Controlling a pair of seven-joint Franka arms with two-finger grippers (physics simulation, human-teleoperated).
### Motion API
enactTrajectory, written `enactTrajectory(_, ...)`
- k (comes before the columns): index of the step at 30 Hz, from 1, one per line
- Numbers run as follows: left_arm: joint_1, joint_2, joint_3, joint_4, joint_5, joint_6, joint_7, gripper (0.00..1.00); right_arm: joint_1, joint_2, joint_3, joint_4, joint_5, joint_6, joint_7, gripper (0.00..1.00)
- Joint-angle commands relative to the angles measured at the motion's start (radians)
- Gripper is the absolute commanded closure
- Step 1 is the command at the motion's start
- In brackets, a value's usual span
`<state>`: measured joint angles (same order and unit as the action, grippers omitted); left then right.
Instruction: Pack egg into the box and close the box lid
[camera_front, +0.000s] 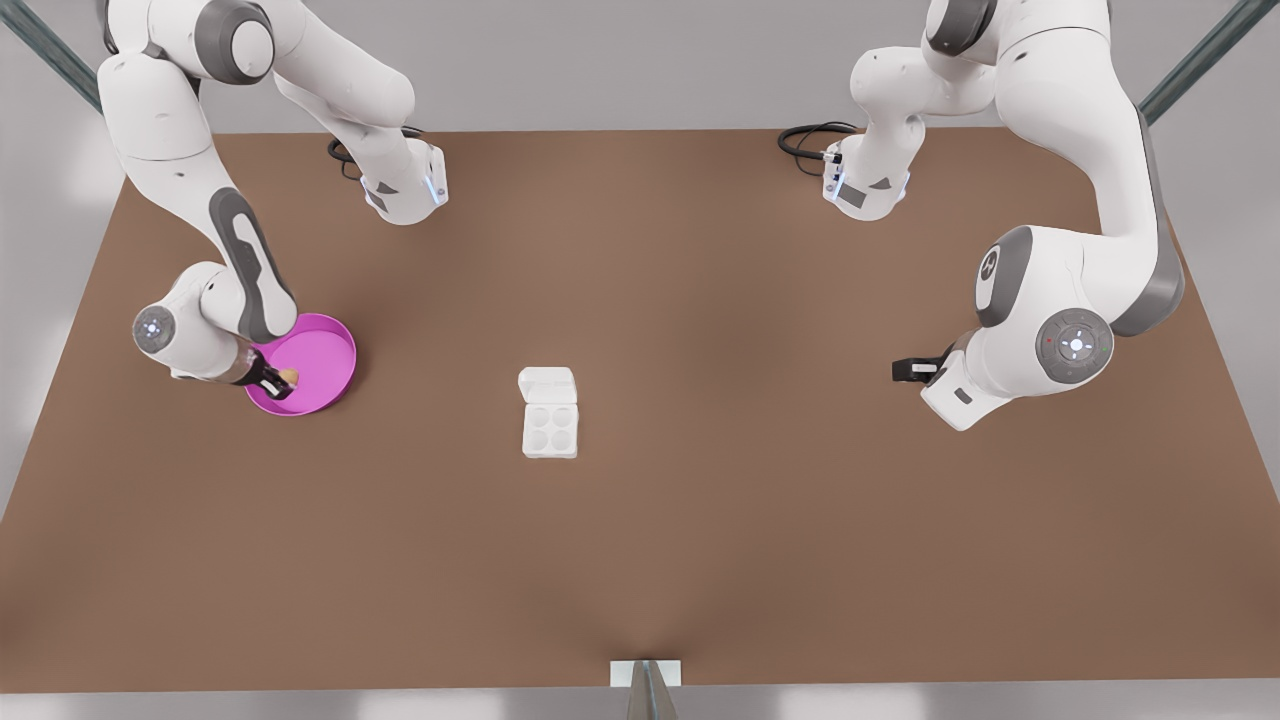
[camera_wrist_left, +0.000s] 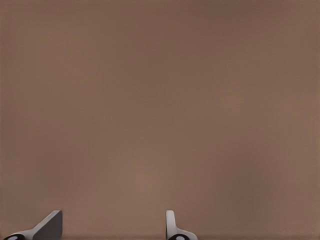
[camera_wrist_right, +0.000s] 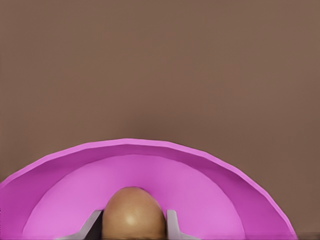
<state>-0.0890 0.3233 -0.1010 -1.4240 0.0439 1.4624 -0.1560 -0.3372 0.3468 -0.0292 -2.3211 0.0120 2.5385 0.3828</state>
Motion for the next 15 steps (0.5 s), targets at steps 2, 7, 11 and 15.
enactTrajectory(2, 0.000, -0.001, 0.001, 0.000, 0.001, 0.000, -0.001, 0.00, 0.004, 0.007, 0.002, 0.002, 0.036, -0.047, -0.111, 0.42)
enactTrajectory(7, 0.000, 0.005, 0.000, 0.000, 0.002, 0.000, 0.000, 0.00, 0.010, 0.018, 0.002, 0.003, 0.034, -0.047, -0.119, 0.42)
enactTrajectory(11, 0.000, 0.005, 0.000, 0.002, 0.002, 0.000, 0.000, 0.00, 0.010, 0.030, 0.002, 0.026, 0.034, -0.041, -0.120, 0.42)
enactTrajectory(15, 0.002, 0.005, 0.000, 0.002, 0.002, 0.000, 0.001, 0.00, 0.010, 0.040, 0.002, 0.034, 0.036, -0.038, -0.120, 0.42)
